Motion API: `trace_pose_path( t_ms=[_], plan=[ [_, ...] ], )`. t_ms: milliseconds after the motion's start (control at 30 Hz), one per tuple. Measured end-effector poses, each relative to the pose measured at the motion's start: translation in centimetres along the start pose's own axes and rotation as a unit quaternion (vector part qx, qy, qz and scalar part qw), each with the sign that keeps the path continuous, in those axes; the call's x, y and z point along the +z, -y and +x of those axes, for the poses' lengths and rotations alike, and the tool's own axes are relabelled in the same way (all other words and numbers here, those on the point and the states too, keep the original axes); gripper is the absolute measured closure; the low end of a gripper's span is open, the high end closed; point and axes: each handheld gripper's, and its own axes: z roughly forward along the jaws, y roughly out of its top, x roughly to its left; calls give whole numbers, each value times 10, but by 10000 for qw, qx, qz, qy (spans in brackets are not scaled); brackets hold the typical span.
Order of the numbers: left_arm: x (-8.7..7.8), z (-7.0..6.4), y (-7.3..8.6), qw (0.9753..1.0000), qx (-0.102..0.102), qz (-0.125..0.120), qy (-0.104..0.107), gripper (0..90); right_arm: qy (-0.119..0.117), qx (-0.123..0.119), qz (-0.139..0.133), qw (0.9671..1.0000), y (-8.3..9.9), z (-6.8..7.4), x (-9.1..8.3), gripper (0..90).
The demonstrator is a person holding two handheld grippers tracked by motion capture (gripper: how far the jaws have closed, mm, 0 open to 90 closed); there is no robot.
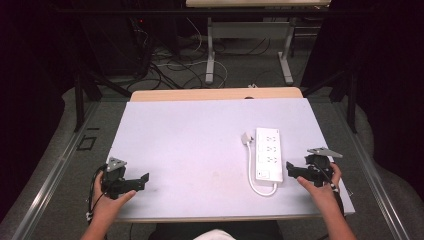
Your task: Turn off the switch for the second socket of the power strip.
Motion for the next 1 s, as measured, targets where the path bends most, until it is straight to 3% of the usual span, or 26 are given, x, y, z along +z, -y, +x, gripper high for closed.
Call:
trace_pose_path(
  t_ms=[67,300,400,867,1000],
  plan=[
    [0,-3,-1,10000,87,7,13,21,-42,-14,-50,10000,0,2,-1,0],
    [-1,-8,-3,9999,100,-48,58,27,5,-173,-14,9998,-1,6,-3,0],
    [-2,-9,-3,9998,184,-84,9,42,-71,-93,82,9999,-4,12,-4,0],
    [-7,-15,1,9998,66,-182,-19,42,-236,-288,258,9990,-23,30,-5,13],
    [-10,-15,2,9998,143,-145,-37,42,-334,-362,311,9983,-32,38,-5,26]
  ],
)
